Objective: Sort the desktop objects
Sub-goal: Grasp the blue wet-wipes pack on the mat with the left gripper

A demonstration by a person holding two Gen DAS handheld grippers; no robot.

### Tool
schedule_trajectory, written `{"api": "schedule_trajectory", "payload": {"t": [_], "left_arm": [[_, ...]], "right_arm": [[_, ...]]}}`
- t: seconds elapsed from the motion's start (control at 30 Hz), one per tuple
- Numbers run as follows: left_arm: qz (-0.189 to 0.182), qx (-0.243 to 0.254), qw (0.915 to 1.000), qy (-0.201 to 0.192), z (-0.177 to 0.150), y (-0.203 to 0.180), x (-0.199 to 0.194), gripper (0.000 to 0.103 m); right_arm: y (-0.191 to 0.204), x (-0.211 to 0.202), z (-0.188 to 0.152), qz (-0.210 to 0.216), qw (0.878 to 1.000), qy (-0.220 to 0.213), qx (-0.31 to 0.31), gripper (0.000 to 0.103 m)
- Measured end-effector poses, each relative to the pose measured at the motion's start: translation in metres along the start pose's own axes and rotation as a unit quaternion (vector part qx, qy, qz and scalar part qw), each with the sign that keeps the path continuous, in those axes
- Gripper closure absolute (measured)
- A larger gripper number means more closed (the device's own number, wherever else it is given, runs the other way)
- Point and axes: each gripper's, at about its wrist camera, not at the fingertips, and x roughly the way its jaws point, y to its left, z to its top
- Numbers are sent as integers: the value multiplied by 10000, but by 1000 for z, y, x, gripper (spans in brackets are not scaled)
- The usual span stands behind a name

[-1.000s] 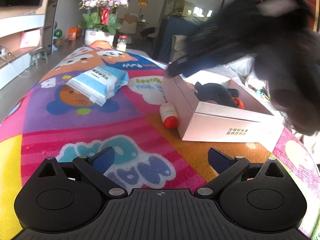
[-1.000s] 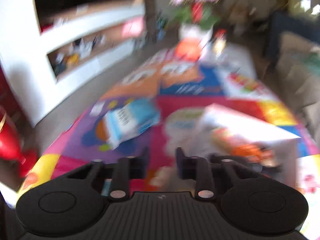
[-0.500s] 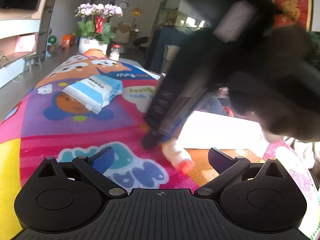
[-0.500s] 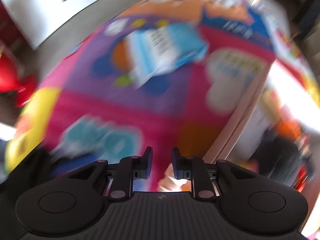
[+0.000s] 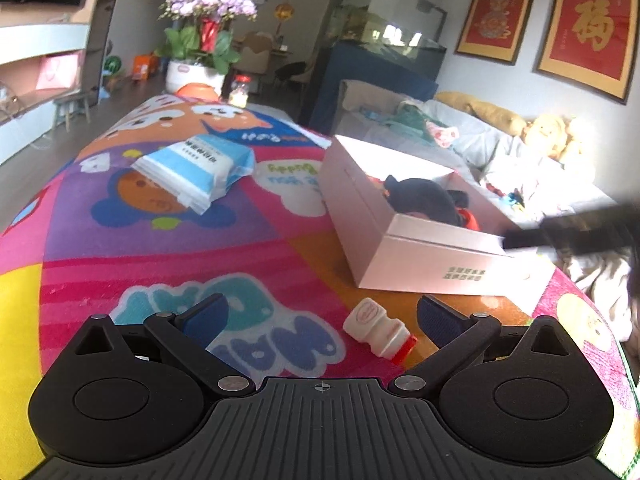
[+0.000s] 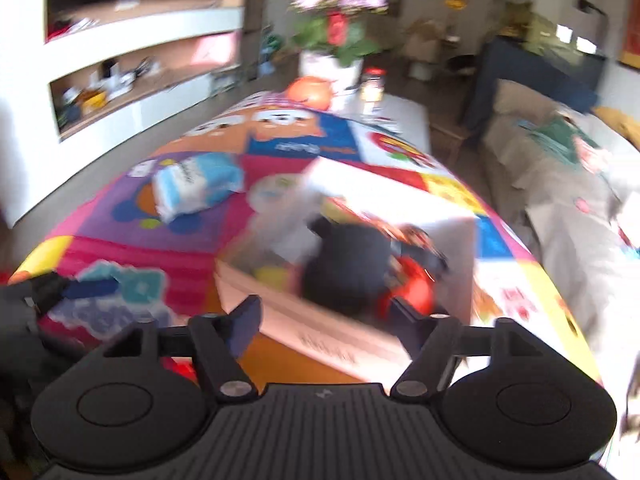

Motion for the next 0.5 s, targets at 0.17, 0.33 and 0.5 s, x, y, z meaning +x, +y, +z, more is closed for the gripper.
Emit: {"api": "schedule_trajectory", "payload": {"t": [0.17,0.33,0.5], "left_arm": [[140,-90,9997,195,2,2,6,0],[346,-30,9987,363,11,6,12,0],[1147,648,9912,-99,55,11,24,0]], "right_arm": [[-17,5,-58,-29,9980,-155,617,2],[-24,21,-78,-31,9972,-153,728,0],[-32,37,-94,305,9918,-43,1238,0]]}}
